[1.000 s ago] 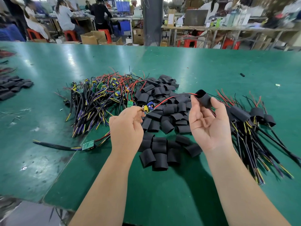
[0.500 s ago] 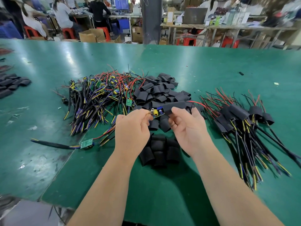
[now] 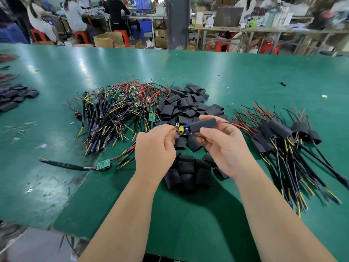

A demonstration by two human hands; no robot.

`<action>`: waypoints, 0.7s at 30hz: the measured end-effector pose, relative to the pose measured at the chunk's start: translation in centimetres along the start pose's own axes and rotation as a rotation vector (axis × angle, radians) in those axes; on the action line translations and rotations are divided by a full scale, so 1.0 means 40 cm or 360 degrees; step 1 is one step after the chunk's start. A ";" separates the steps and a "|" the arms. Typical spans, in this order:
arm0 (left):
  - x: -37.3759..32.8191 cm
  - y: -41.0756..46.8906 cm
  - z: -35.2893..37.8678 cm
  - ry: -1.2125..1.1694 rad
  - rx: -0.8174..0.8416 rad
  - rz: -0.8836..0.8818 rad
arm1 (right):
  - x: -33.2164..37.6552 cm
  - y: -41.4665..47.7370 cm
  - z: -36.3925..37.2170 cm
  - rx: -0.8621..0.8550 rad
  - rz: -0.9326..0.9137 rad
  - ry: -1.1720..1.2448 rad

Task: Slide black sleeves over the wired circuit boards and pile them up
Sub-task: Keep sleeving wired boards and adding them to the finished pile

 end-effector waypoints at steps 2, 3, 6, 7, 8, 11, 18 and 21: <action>0.000 0.001 0.000 -0.0010 0.0000 -0.0012 | 0.000 -0.001 -0.006 -0.0002 -0.0006 -0.0052; 0.000 0.001 0.000 -0.0017 0.0000 -0.0013 | 0.001 -0.001 -0.009 0.0006 -0.0009 -0.0070; -0.004 0.001 -0.001 -0.0054 0.0006 -0.0009 | 0.004 0.003 -0.018 0.0056 -0.0026 -0.0110; -0.004 0.002 -0.002 -0.0056 0.0011 -0.0008 | 0.005 0.003 -0.020 0.0055 -0.0034 -0.0147; -0.003 0.002 -0.002 -0.0050 0.0016 -0.0010 | 0.006 0.004 -0.023 0.0038 -0.0047 -0.0208; 0.003 0.002 -0.004 -0.0036 0.0034 -0.0038 | 0.005 0.005 -0.032 -0.0037 -0.0080 -0.0412; 0.003 0.000 -0.001 0.0085 0.0081 0.0071 | -0.001 0.007 -0.025 -0.0028 0.0012 -0.0245; 0.004 -0.003 0.004 0.0199 0.0101 0.0096 | -0.009 0.010 -0.020 -0.0111 0.0105 -0.0308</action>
Point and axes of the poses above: each hand's wrist, its own y-axis towards the middle knuckle, its own z-axis out of the palm, x = y × z, the point moved 1 cm from there along y, towards the middle knuckle, and after that the axes turned 15 degrees about z, right-handed, at the moved point
